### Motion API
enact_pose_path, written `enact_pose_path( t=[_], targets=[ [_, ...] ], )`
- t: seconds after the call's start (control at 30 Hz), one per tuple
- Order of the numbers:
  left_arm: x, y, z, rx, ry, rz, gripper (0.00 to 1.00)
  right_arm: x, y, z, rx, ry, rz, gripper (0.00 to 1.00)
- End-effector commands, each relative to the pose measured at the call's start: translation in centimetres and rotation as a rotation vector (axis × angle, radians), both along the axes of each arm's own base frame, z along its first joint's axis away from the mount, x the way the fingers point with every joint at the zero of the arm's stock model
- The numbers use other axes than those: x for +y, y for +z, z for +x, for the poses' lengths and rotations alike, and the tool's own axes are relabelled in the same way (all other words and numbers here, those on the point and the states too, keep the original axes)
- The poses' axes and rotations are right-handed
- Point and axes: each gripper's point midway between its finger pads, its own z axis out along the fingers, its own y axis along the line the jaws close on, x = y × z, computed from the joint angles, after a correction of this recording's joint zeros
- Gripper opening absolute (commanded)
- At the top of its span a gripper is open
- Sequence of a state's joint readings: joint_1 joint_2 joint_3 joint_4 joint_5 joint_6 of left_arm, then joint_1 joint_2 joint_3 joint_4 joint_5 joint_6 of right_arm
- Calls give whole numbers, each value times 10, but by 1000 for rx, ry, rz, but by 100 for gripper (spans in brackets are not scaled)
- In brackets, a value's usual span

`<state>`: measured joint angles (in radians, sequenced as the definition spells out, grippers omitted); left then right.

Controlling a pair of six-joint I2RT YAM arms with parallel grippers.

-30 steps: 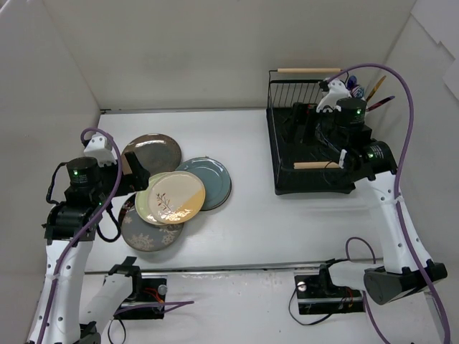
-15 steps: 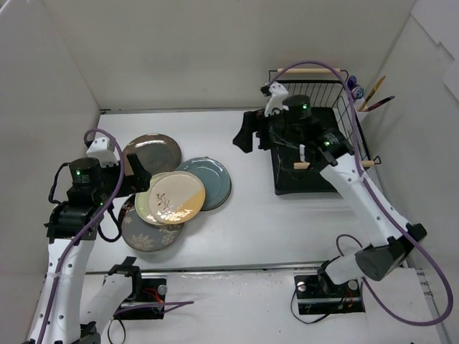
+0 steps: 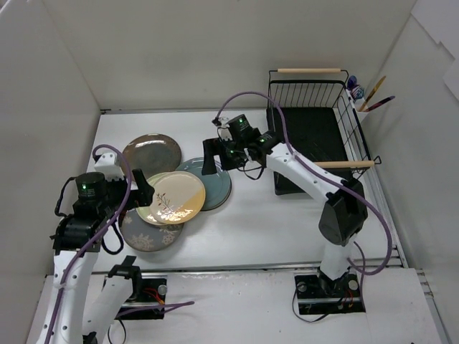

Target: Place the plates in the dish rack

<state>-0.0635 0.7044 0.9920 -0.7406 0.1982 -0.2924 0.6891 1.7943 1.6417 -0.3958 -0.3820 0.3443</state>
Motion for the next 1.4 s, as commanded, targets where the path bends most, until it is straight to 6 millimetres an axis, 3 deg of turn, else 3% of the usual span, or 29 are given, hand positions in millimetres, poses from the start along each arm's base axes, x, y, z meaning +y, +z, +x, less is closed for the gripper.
enact_pose_path(
  t=[0.0,0.23,0.83,1.37],
  targets=[
    [-3,15,6,-78,-25,-3,99,20,12,6,-8,21,100,81],
    [-6,6,-3,-60,-35,-20,99,42,-26,1,79,49,129,79],
    [-13,-9,-5,-28,-65,-52,99,56,-96,-10,232,27,158,73],
    [-14,-11,-2,-23,-72,-49,99,84,-106,-11,303,51,311,58]
  ],
)
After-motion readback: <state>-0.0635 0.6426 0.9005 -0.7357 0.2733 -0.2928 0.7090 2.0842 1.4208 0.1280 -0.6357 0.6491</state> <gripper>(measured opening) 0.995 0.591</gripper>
